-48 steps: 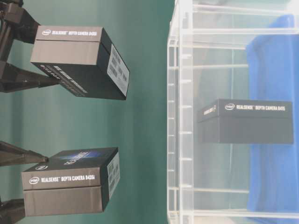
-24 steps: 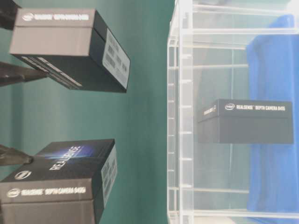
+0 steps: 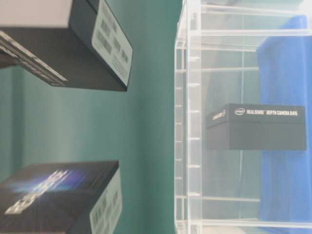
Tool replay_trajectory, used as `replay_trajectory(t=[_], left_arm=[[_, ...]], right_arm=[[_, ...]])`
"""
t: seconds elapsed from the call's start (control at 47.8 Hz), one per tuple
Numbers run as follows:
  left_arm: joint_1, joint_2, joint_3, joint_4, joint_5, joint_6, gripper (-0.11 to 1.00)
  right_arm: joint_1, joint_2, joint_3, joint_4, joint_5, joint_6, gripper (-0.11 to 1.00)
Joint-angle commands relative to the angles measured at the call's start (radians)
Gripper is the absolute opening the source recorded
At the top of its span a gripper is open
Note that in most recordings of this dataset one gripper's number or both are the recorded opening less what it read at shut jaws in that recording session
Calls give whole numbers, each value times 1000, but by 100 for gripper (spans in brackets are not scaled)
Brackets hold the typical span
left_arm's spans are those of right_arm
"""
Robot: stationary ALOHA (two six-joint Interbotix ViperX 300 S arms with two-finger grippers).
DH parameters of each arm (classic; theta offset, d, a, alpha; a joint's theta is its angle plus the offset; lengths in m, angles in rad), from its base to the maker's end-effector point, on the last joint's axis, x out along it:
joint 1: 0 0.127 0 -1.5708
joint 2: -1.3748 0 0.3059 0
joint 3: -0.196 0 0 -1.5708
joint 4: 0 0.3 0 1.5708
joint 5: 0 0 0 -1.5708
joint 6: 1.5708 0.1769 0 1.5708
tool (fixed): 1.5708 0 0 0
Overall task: Take the box out of the case with both arms.
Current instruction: 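Carry both held boxes forward past the bin's front wall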
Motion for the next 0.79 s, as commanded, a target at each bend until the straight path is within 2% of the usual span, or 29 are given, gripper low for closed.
replay_trajectory(t=[0.0, 0.125, 0.23, 0.418, 0.774], left_arm=[[-48, -15, -6, 8, -6, -60, 63], [-89, -14, 3, 8, -15, -135, 63], [-109, -8, 0, 9, -43, -166, 63], [-117, 5, -3, 9, -61, -172, 63], [-117, 8, 12, 9, -61, -170, 63]], right_arm=[[44, -12, -26, -14, 3, 23, 66], [98, -9, -25, -15, 3, 57, 66], [130, -3, -25, -15, 3, 83, 66], [161, 3, -26, -15, 3, 110, 66], [160, 17, -29, -23, 3, 124, 66]])
